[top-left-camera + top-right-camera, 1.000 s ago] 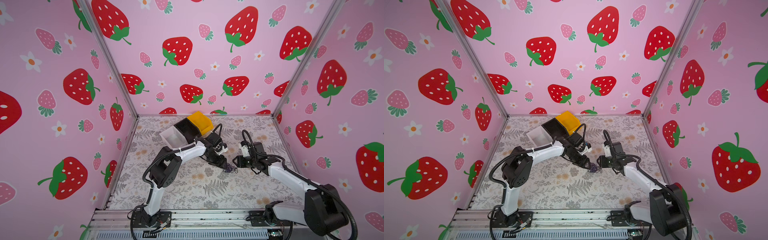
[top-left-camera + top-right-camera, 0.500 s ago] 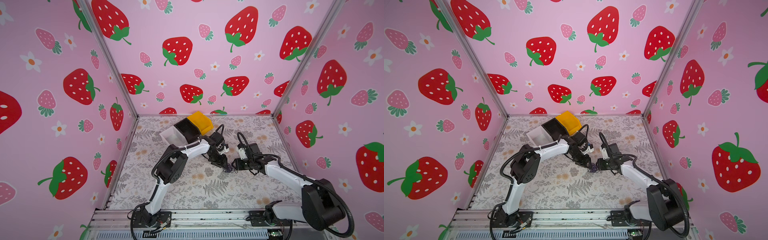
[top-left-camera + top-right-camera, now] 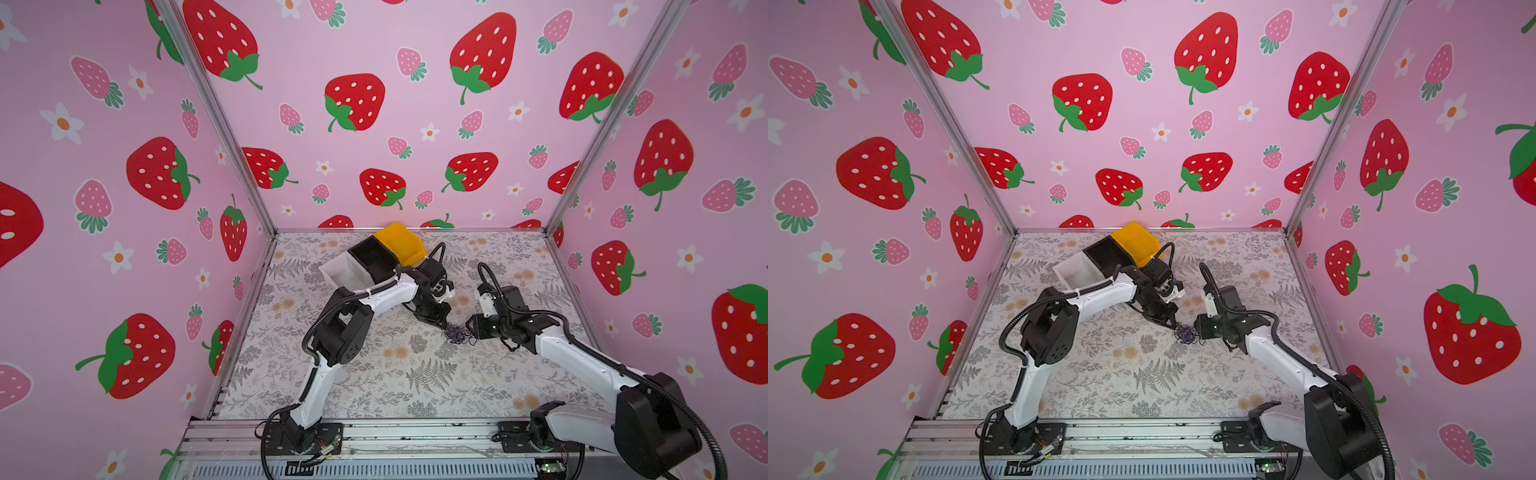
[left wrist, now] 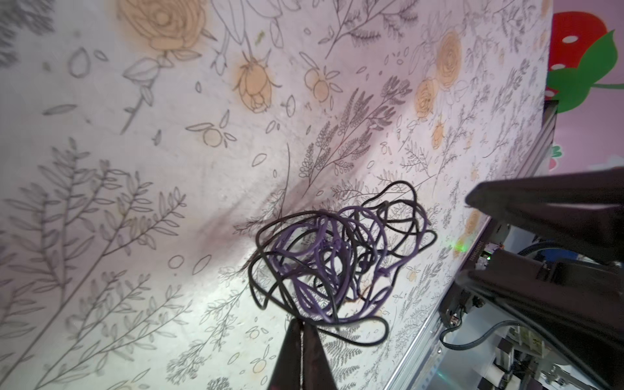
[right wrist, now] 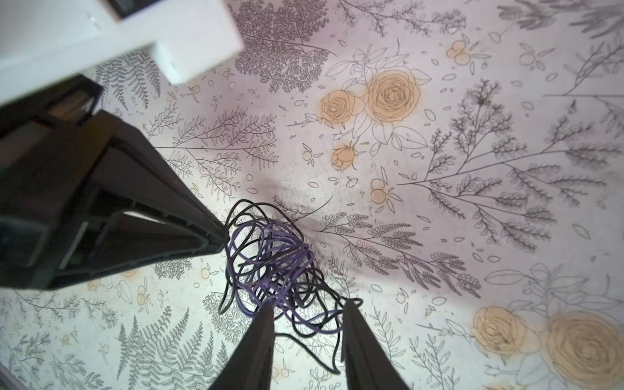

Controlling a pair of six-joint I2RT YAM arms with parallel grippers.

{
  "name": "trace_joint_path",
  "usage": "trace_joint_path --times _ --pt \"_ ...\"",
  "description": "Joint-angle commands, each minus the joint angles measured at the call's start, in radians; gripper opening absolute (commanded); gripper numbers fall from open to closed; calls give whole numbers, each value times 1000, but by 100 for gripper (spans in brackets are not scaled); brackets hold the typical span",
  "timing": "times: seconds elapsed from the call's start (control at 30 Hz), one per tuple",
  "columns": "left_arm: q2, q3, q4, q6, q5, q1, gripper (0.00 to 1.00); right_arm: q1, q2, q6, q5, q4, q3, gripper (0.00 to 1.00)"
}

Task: Untangle the cables
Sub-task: 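Grasp the tangle with the right gripper while the left pinches a black cable, then pull the black cable toward the bins with left gripper while right holds tangle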

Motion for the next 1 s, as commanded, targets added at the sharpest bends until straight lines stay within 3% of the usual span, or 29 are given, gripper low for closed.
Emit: trace_joint_path --times 0.0,0.27,0.77,0.97 --pt "-59 -6 -13 58 -36 6 0 30 -7 -43 43 4 -8 38" --pt "-101 -7 -64 127 -42 30 0 41 63 -88 40 17 -6 39" --pt "-203 -77 -74 167 -29 43 0 39 161 -156 59 120 7 51" --pt "-268 -98 -84 170 -68 44 0 36 208 -138 33 178 -13 47"
